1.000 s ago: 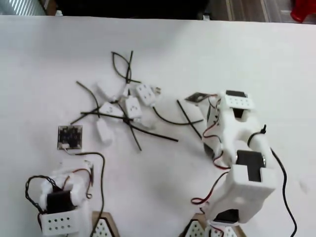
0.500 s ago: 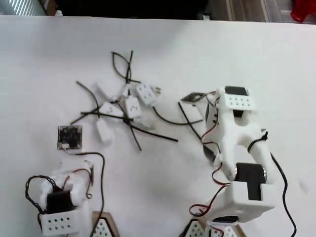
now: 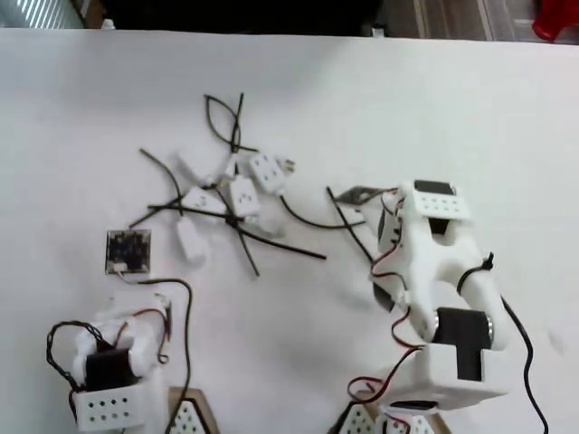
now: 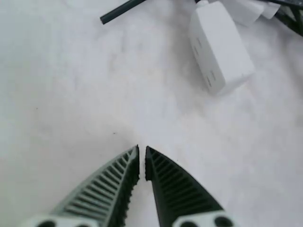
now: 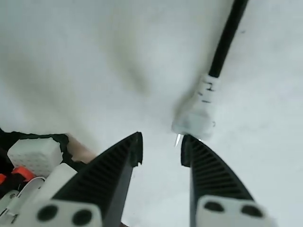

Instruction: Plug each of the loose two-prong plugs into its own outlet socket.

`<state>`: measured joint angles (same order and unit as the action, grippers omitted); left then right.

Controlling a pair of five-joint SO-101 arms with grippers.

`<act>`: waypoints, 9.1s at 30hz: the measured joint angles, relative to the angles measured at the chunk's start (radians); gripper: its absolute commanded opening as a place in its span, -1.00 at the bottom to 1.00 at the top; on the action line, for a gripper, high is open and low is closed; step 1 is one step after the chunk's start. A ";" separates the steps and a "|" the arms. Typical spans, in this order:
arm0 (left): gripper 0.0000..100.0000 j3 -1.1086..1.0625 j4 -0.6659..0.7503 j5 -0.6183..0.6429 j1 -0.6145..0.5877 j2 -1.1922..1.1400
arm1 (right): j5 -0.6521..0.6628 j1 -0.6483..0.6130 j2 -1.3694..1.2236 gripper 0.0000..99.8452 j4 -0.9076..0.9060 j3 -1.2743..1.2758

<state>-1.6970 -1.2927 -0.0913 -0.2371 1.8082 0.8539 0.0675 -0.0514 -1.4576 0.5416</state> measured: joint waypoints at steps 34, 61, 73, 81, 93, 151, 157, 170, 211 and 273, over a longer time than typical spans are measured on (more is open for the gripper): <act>-0.91 0.000 0.000 0.000 0.000 0.000 | 0.000 0.023 -0.092 -0.97 0.121 -0.044; -0.91 0.000 0.000 0.000 0.000 0.000 | -0.002 0.110 0.038 -0.71 0.138 -0.092; -0.91 0.000 0.000 0.000 0.000 0.000 | -0.025 0.173 -0.087 -0.71 0.158 -0.196; -0.91 0.000 0.000 0.000 0.000 0.000 | -0.025 0.172 -0.207 -0.71 0.048 -0.305; -0.91 0.000 0.000 0.000 0.000 0.000 | -0.025 0.121 -0.215 -0.72 -0.012 -0.305; -0.91 0.000 0.000 0.000 0.000 0.000 | -0.005 0.118 -0.321 -0.97 -0.087 -0.411; -0.91 0.000 0.000 0.000 0.000 0.000 | -0.002 0.118 -0.321 -0.97 -0.087 -0.384; -0.90 0.000 0.000 0.000 0.000 0.000 | 0.081 0.127 -0.037 -0.97 -0.071 -0.235; -0.90 0.000 0.000 0.000 0.000 0.000 | 0.081 0.235 -0.080 -0.52 0.124 -0.241; -0.91 0.083 0.114 -0.003 0.005 0.000 | 0.061 0.273 0.775 -0.97 0.267 0.275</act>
<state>-1.6141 -1.1792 -0.0944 -0.2325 1.8082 0.9152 0.3406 0.7234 -1.1907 0.8163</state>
